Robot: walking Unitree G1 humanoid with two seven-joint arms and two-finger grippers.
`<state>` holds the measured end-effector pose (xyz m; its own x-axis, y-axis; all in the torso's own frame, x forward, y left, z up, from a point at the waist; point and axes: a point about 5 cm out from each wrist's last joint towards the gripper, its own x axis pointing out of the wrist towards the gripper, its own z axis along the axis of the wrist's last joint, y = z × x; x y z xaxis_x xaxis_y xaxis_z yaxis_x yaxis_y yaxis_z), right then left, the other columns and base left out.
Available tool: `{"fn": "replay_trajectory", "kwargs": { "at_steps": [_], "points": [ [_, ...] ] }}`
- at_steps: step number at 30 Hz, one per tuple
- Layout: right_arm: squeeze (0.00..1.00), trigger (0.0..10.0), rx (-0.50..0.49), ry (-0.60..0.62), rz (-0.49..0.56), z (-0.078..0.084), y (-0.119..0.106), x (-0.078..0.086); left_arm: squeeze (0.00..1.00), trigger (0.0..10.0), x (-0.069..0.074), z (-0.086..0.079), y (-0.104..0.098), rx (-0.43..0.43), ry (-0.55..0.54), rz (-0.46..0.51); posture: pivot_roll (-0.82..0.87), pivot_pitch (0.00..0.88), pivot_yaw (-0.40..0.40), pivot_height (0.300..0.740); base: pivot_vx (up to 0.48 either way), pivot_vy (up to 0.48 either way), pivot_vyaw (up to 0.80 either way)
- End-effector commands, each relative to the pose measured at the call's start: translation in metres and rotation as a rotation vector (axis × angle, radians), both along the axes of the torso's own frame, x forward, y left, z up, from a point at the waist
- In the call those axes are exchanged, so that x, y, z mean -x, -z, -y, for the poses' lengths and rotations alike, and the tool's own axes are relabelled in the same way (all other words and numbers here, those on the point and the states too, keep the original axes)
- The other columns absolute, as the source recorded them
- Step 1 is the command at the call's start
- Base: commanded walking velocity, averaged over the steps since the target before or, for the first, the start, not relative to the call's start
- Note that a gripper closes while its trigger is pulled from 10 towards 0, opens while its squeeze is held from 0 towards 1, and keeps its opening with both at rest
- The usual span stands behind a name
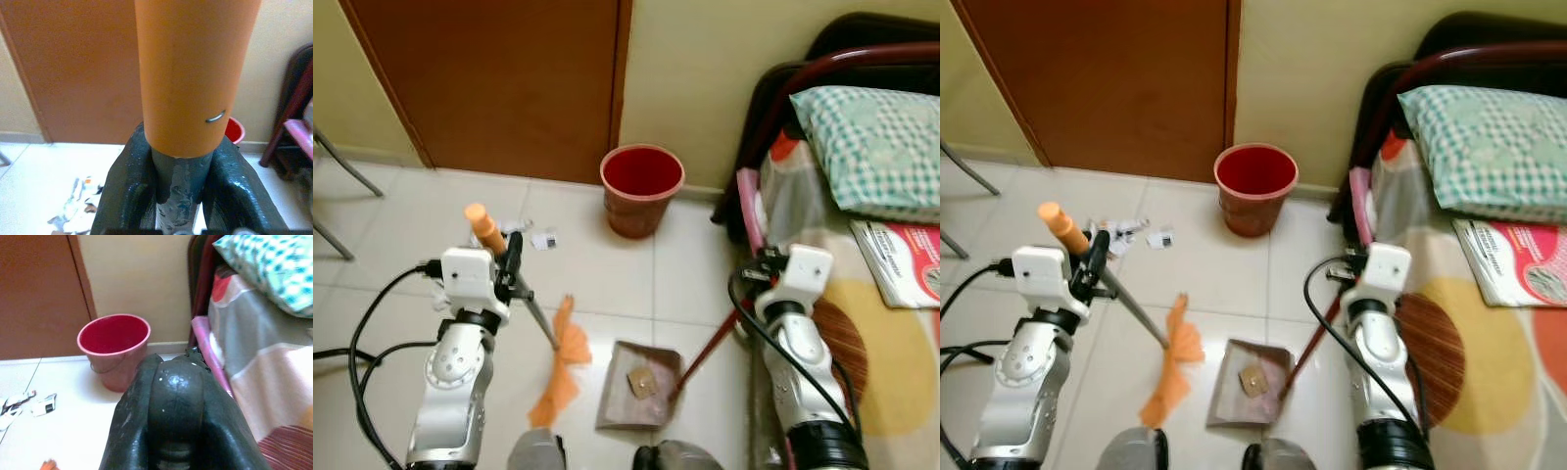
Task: Sweep floor
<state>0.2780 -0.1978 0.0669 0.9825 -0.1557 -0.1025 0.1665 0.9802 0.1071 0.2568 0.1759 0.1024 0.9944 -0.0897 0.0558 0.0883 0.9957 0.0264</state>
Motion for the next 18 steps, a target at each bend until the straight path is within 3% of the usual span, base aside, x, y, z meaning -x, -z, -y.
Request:
{"fn": "replay_trajectory", "kwargs": {
  "at_steps": [1, 8, 15, 18],
  "points": [
    [0.0, 10.0, 0.004, 0.002, 0.06, 0.001, -0.013, -0.002, 0.0, 10.0, 0.004, -0.002, 0.006, -0.02, -0.004, -0.034, 0.03, 0.09, -0.03, 0.74, 0.394, 0.0, 0.0],
    [0.0, 10.0, -0.002, 0.022, 0.032, -0.001, -0.006, 0.008, 0.0, 10.0, 0.004, 0.01, 0.001, -0.059, 0.07, 0.002, 0.02, 0.062, -0.01, 0.74, 0.427, 0.0, 0.0],
    [0.0, 10.0, -0.003, -0.005, 0.073, -0.009, -0.018, -0.002, 0.0, 10.0, 0.004, 0.009, 0.002, -0.056, 0.073, -0.001, 0.01, 0.059, 0.007, 0.74, 0.441, 0.0, 0.0],
    [0.0, 10.0, 0.003, -0.003, 0.073, -0.006, -0.019, -0.005, 0.0, 10.0, 0.004, 0.009, 0.002, -0.045, 0.074, -0.004, 0.01, 0.059, 0.006, 0.74, 0.36, 0.316, 0.0]
  ]
}}
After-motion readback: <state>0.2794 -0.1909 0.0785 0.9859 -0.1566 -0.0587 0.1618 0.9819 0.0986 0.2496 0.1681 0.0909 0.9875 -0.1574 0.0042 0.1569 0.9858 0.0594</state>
